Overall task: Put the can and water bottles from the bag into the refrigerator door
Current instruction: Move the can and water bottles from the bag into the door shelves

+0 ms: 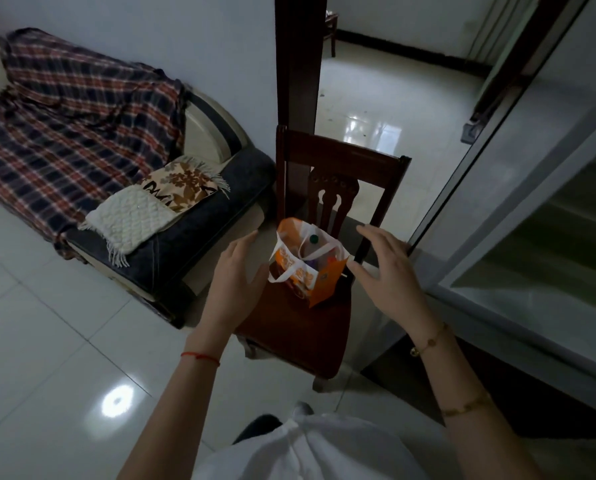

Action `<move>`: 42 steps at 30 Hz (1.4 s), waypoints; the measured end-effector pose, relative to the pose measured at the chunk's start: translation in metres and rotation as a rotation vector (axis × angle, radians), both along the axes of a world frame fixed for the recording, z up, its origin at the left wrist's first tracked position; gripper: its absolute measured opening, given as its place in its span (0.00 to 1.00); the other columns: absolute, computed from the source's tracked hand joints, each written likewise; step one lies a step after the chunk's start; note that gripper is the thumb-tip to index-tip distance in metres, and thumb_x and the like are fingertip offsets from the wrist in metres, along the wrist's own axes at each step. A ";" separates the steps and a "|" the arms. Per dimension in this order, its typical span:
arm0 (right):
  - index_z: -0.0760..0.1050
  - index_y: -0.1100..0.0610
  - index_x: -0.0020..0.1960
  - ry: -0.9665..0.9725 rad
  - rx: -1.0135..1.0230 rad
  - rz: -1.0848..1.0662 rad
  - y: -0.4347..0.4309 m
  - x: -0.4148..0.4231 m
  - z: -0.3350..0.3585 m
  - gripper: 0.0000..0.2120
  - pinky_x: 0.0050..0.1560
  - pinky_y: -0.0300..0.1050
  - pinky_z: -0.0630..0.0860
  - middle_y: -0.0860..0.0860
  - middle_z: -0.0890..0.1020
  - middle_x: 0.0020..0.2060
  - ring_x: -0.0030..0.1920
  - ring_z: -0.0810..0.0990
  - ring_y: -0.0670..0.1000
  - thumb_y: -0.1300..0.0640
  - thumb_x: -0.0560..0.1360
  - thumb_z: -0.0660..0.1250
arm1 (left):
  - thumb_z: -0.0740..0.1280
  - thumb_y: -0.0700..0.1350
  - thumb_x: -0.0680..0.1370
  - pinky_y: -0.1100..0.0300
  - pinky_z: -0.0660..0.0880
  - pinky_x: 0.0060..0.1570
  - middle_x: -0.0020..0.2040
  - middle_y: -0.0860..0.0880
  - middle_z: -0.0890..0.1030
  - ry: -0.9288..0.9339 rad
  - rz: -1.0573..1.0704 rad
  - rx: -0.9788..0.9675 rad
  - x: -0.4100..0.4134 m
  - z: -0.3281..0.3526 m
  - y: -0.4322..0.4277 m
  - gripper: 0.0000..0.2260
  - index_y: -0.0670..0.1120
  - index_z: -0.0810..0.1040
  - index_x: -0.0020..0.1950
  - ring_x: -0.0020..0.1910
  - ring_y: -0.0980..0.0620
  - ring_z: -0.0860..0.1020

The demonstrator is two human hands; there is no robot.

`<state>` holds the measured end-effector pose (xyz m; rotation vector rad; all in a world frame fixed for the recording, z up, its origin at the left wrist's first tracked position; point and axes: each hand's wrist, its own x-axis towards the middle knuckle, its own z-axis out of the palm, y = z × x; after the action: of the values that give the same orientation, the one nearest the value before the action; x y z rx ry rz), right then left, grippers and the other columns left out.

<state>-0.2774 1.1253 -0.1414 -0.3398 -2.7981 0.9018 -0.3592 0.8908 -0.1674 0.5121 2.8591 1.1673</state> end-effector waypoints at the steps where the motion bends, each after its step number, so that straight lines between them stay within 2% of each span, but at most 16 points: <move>1: 0.61 0.51 0.74 -0.013 -0.003 0.003 0.004 -0.010 -0.004 0.27 0.71 0.45 0.63 0.47 0.63 0.73 0.74 0.59 0.47 0.52 0.77 0.64 | 0.65 0.45 0.80 0.50 0.71 0.68 0.74 0.46 0.70 -0.026 0.007 0.004 -0.009 -0.009 0.003 0.25 0.46 0.66 0.76 0.71 0.46 0.69; 9: 0.62 0.52 0.73 -0.115 -0.022 0.017 0.025 -0.084 -0.043 0.26 0.65 0.38 0.60 0.48 0.64 0.72 0.73 0.61 0.47 0.52 0.77 0.65 | 0.66 0.44 0.80 0.58 0.67 0.66 0.72 0.44 0.72 -0.184 0.027 -0.062 -0.080 -0.059 0.020 0.23 0.43 0.68 0.75 0.70 0.47 0.71; 14: 0.63 0.53 0.73 -0.203 -0.019 -0.014 0.024 -0.127 -0.067 0.26 0.69 0.45 0.66 0.49 0.66 0.71 0.73 0.63 0.50 0.53 0.77 0.65 | 0.66 0.42 0.79 0.60 0.68 0.60 0.69 0.43 0.75 -0.309 0.057 -0.052 -0.126 -0.086 0.023 0.22 0.42 0.69 0.73 0.66 0.46 0.74; 18: 0.65 0.53 0.71 -0.279 -0.076 -0.021 0.023 -0.161 -0.084 0.24 0.68 0.44 0.66 0.49 0.69 0.69 0.71 0.66 0.50 0.53 0.77 0.65 | 0.66 0.41 0.79 0.57 0.73 0.60 0.67 0.43 0.76 -0.440 0.077 -0.033 -0.168 -0.111 0.024 0.22 0.43 0.69 0.73 0.64 0.46 0.75; 21: 0.65 0.52 0.72 -0.359 -0.118 -0.028 0.026 -0.187 -0.101 0.24 0.70 0.50 0.69 0.49 0.69 0.69 0.71 0.66 0.50 0.55 0.77 0.64 | 0.66 0.42 0.79 0.55 0.75 0.60 0.67 0.43 0.76 -0.572 0.103 -0.020 -0.200 -0.129 0.028 0.23 0.43 0.67 0.74 0.64 0.46 0.76; 25: 0.64 0.51 0.72 -0.455 -0.119 -0.064 0.030 -0.220 -0.127 0.24 0.71 0.51 0.67 0.50 0.69 0.70 0.72 0.65 0.50 0.58 0.78 0.63 | 0.66 0.42 0.79 0.58 0.74 0.53 0.67 0.43 0.75 -0.723 0.105 -0.042 -0.234 -0.156 0.035 0.24 0.43 0.65 0.75 0.64 0.45 0.76; 28: 0.64 0.53 0.72 -0.534 -0.085 -0.055 0.037 -0.242 -0.146 0.24 0.72 0.51 0.66 0.52 0.69 0.70 0.72 0.66 0.52 0.59 0.78 0.63 | 0.65 0.43 0.80 0.57 0.74 0.54 0.68 0.42 0.74 -0.801 0.086 -0.077 -0.257 -0.174 0.041 0.24 0.42 0.65 0.75 0.65 0.44 0.76; 33: 0.66 0.52 0.71 -0.626 -0.034 0.010 0.046 -0.271 -0.177 0.23 0.70 0.53 0.69 0.53 0.71 0.67 0.70 0.67 0.55 0.61 0.77 0.61 | 0.65 0.45 0.79 0.52 0.73 0.63 0.71 0.40 0.73 -0.895 0.044 -0.167 -0.288 -0.201 0.055 0.26 0.41 0.65 0.76 0.67 0.41 0.74; 38: 0.67 0.54 0.69 -0.733 0.078 0.102 0.047 -0.296 -0.213 0.22 0.71 0.53 0.67 0.53 0.70 0.68 0.70 0.66 0.54 0.59 0.75 0.63 | 0.65 0.46 0.80 0.54 0.72 0.61 0.70 0.39 0.74 -0.963 -0.005 -0.272 -0.305 -0.226 0.073 0.24 0.38 0.67 0.73 0.67 0.41 0.74; 42: 0.67 0.56 0.69 -0.838 0.183 0.187 0.047 -0.311 -0.249 0.22 0.71 0.51 0.65 0.53 0.69 0.70 0.71 0.64 0.54 0.62 0.76 0.63 | 0.65 0.46 0.80 0.54 0.71 0.62 0.71 0.39 0.73 -1.025 -0.004 -0.296 -0.312 -0.246 0.086 0.26 0.38 0.64 0.76 0.68 0.41 0.73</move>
<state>-0.5882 1.1719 -0.3902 -0.5330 -3.6990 0.6108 -0.6711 0.9764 -0.4136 -0.0990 2.0446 0.6650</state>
